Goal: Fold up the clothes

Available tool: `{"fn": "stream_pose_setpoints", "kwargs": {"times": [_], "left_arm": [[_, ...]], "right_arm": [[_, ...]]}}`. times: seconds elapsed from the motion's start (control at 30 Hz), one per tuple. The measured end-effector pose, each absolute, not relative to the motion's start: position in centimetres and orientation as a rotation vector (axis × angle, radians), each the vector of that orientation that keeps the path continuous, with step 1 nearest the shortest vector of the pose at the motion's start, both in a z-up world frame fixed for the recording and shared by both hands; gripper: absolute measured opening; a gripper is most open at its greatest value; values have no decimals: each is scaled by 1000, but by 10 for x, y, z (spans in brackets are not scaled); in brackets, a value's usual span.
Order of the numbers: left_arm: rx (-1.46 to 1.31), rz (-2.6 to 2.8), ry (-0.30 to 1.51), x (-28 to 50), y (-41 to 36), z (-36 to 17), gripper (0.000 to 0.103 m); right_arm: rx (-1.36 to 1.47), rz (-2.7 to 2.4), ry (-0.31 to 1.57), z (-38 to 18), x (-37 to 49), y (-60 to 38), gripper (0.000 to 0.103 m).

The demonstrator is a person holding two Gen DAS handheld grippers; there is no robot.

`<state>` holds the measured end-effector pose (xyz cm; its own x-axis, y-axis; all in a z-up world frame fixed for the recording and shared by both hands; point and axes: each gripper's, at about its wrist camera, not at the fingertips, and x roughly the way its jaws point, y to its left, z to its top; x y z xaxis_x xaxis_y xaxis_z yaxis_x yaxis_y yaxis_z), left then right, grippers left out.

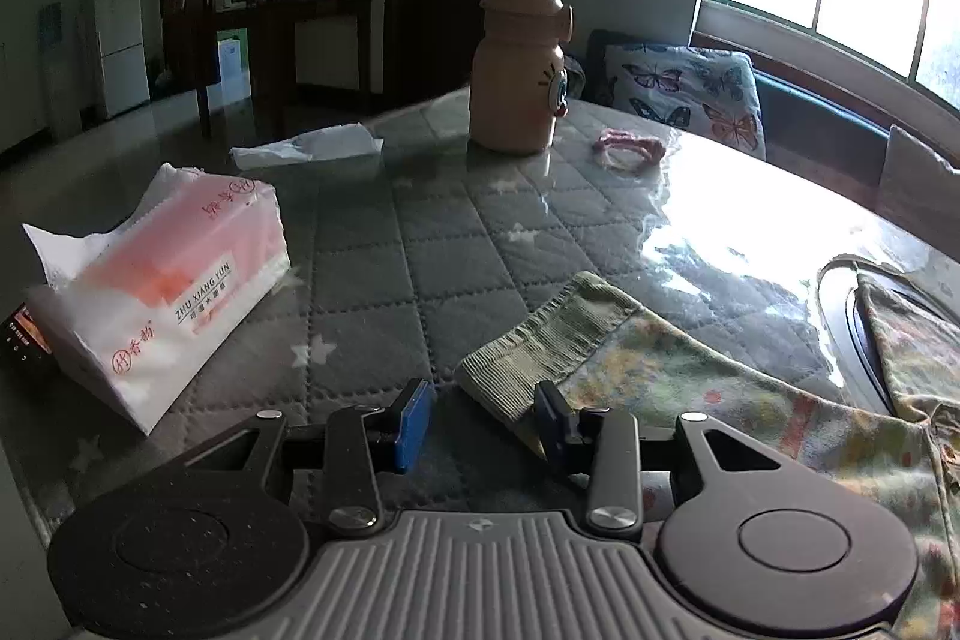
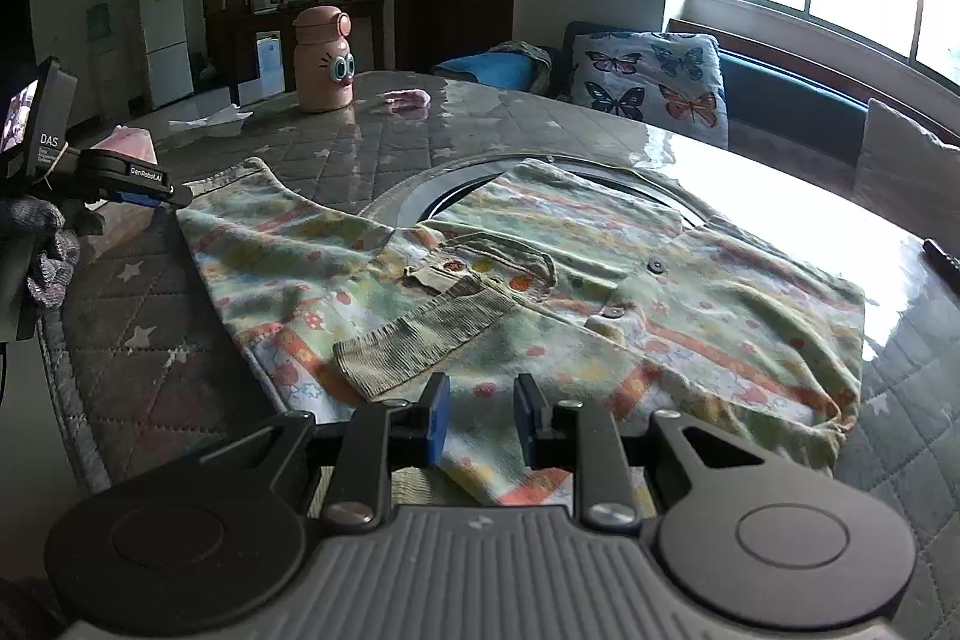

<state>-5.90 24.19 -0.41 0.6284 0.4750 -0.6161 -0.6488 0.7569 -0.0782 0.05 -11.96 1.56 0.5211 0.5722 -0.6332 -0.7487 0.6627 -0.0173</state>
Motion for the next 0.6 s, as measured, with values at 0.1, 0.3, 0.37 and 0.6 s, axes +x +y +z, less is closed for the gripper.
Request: {"fn": "stream_pose_setpoints", "kwargs": {"times": [0.1, 0.3, 0.37, 0.6], "left_arm": [[-317, 635, 600, -58, 242, -4, 30], [-354, 576, 564, -58, 238, 2, 5], [-384, 540, 536, -59, 234, 10, 5], [-385, 337, 431, -61, 182, 58, 5]], "right_arm": [[-293, 800, 643, 15, 1, -122, 23], [-272, 785, 648, 16, 0, -127, 23], [-263, 777, 644, 18, -1, -130, 23], [-227, 743, 632, 23, 3, -144, 23]]}}
